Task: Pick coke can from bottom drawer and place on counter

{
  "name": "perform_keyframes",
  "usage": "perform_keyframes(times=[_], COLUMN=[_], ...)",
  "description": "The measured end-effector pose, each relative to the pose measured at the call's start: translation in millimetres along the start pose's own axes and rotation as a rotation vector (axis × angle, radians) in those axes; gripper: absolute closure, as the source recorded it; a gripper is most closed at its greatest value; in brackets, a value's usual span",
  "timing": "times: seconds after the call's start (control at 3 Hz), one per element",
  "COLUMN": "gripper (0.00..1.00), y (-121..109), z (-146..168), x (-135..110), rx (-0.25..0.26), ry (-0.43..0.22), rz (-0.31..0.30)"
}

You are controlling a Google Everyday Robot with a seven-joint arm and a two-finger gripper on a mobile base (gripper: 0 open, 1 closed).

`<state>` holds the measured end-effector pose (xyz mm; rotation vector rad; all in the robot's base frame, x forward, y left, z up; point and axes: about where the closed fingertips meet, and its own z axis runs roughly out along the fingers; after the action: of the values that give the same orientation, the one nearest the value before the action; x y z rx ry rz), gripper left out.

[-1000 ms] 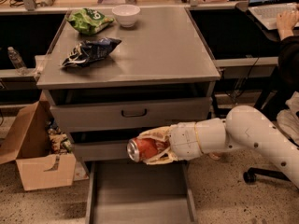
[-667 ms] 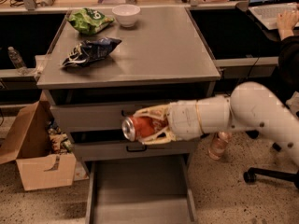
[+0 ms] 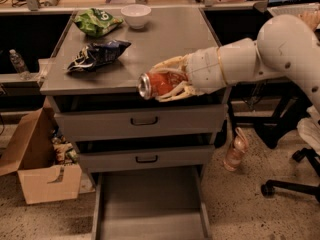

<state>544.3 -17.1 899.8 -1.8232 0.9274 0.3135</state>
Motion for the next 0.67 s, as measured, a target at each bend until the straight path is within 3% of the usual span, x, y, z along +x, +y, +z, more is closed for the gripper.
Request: perform_keyframes(times=[0.33, 0.67], gripper=[1.0, 1.0], y=[-31, -43], z=[-21, -21], x=[11, 17], rx=[0.049, 0.088], ry=[0.026, 0.064], rz=[0.0, 0.028])
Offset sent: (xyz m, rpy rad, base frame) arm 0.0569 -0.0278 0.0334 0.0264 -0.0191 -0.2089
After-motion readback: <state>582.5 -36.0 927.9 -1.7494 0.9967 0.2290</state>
